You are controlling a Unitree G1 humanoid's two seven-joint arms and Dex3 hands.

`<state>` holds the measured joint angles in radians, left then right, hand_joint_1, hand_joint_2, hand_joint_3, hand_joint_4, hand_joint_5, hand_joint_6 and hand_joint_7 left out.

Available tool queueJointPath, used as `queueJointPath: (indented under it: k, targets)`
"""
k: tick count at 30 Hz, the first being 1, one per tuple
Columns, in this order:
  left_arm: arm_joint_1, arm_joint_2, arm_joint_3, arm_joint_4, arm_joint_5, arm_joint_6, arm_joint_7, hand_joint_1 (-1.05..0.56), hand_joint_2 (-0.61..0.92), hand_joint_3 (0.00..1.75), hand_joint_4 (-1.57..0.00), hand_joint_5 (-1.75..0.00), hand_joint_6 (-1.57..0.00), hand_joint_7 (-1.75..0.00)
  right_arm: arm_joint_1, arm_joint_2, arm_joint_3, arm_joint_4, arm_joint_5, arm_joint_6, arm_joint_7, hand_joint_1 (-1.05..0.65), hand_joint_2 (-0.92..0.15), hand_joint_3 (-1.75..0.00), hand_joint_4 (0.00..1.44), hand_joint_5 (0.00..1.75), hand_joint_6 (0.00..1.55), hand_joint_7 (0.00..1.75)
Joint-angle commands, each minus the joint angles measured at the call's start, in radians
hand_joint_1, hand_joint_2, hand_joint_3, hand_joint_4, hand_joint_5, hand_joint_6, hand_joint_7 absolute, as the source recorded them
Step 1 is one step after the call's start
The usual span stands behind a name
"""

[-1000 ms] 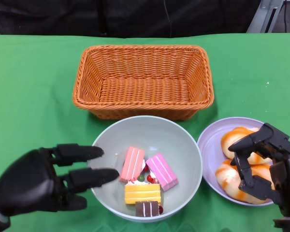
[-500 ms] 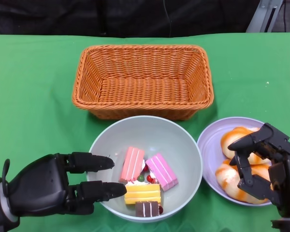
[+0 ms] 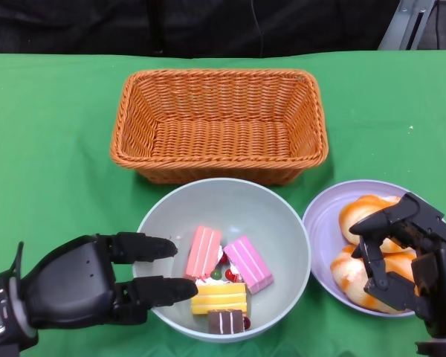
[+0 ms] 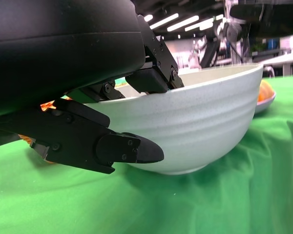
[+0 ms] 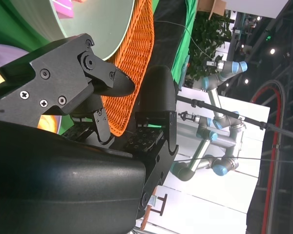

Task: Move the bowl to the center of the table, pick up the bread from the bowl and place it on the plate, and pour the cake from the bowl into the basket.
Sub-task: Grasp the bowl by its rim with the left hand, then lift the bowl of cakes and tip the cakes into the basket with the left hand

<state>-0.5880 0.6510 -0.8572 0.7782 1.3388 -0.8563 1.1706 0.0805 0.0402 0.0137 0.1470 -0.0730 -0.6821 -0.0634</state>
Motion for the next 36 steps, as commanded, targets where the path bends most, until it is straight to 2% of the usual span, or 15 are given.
queueJointPath:
  k: [1, 10, 12, 16, 17, 18, 20, 21, 23, 25, 26, 28, 30, 32, 36]
  targets:
    - [0.007, 0.023, 0.007, -0.032, -0.027, 0.015, -0.085, -0.38, 0.92, 0.21, -0.68, -0.03, -0.60, -0.02, 0.009, 0.004, -0.005, -0.013, -0.011, -0.017, -0.013, -0.04, -0.61, -0.99, 0.73, 1.57, 0.72, 1.26]
    - [0.015, 0.022, 0.032, -0.101, -0.116, -0.014, -0.261, -0.39, 0.92, 0.19, -0.80, -0.08, -0.73, -0.06, 0.012, 0.006, 0.003, -0.009, 0.015, -0.019, 0.014, -0.04, -0.59, -1.00, 0.72, 1.58, 0.70, 1.29]
    - [0.011, 0.016, 0.034, -0.100, -0.130, -0.037, -0.269, -0.38, 0.92, 0.18, -0.90, -0.13, -0.87, -0.11, 0.014, 0.009, 0.003, -0.010, 0.011, -0.020, 0.009, -0.03, -0.59, -1.01, 0.73, 1.58, 0.71, 1.29]
    - [0.011, 0.005, 0.037, -0.093, -0.133, -0.050, -0.240, -0.37, 0.92, 0.11, -1.00, -0.20, -1.01, -0.15, 0.013, 0.013, 0.002, -0.005, 0.001, -0.031, 0.003, -0.02, -0.58, -1.03, 0.74, 1.57, 0.71, 1.28]
    - [0.012, 0.002, 0.038, -0.091, -0.130, -0.049, -0.222, -0.37, 0.92, 0.08, -1.02, -0.29, -1.05, -0.16, 0.013, 0.013, 0.003, -0.004, 0.003, -0.032, 0.004, -0.02, -0.58, -1.04, 0.74, 1.57, 0.72, 1.28]
    - [0.013, -0.001, 0.038, -0.089, -0.128, -0.049, -0.209, -0.37, 0.92, 0.05, -0.97, -0.50, -1.08, -0.16, 0.013, 0.014, 0.004, -0.003, 0.005, -0.033, 0.006, -0.02, -0.58, -1.05, 0.73, 1.57, 0.72, 1.28]
    - [0.016, -0.009, 0.039, -0.080, -0.122, -0.045, -0.159, -0.37, 0.92, 0.04, -0.91, -0.67, -1.10, -0.15, 0.011, 0.015, 0.003, 0.003, 0.009, -0.039, 0.007, -0.02, -0.58, -1.05, 0.73, 1.57, 0.72, 1.28]
    - [0.017, -0.014, 0.039, -0.074, -0.118, -0.042, -0.127, -0.35, 0.92, 0.05, -0.78, -1.03, -1.11, -0.20, 0.009, 0.016, 0.003, 0.008, 0.011, -0.042, 0.007, -0.02, -0.58, -1.06, 0.73, 1.57, 0.72, 1.28]
    - [0.017, -0.024, 0.037, -0.056, -0.109, -0.040, -0.063, -0.34, 0.92, 0.05, -0.69, -1.25, -1.10, -0.24, 0.007, 0.017, 0.003, 0.013, 0.008, -0.044, 0.006, -0.02, -0.57, -1.06, 0.73, 1.57, 0.72, 1.28]
    - [0.012, -0.034, 0.036, -0.031, -0.104, -0.044, -0.002, -0.32, 0.92, 0.07, -0.65, -1.35, -0.97, -0.48, 0.006, 0.017, 0.002, 0.018, 0.002, -0.047, 0.004, -0.02, -0.57, -1.07, 0.74, 1.57, 0.71, 1.28]
    - [0.010, -0.038, 0.034, -0.019, -0.102, -0.046, 0.021, -0.30, 0.92, 0.10, -0.62, -1.41, -0.83, -0.76, 0.005, 0.017, 0.003, 0.021, 0.002, -0.050, 0.004, -0.02, -0.57, -1.07, 0.75, 1.57, 0.72, 1.28]
    - [0.003, -0.045, 0.033, 0.005, -0.101, -0.052, 0.068, -0.27, 0.92, 0.16, -0.58, -1.48, -0.68, -1.05, 0.006, 0.020, 0.003, 0.022, -0.001, -0.051, 0.001, -0.02, -0.57, -1.08, 0.76, 1.56, 0.72, 1.28]
    - [-0.001, -0.052, 0.037, 0.026, -0.109, -0.066, 0.103, -0.24, 0.92, 0.20, -0.56, -1.51, -0.62, -1.18, 0.008, 0.021, 0.004, 0.020, -0.003, -0.047, -0.001, -0.01, -0.56, -1.08, 0.76, 1.56, 0.72, 1.28]
    - [0.001, -0.062, 0.051, 0.049, -0.130, -0.093, 0.148, -0.19, 0.92, 0.25, -0.56, -1.51, -0.61, -1.22, 0.008, 0.021, 0.005, 0.022, 0.000, -0.048, 0.003, -0.01, -0.56, -1.09, 0.76, 1.55, 0.72, 1.28]
    - [0.003, -0.074, 0.071, 0.078, -0.155, -0.128, 0.204, -0.06, 0.92, 0.41, -0.59, -1.52, -0.47, -1.53, 0.004, 0.020, 0.005, 0.031, 0.007, -0.056, 0.010, 0.00, -0.56, -1.09, 0.76, 1.56, 0.71, 1.28]
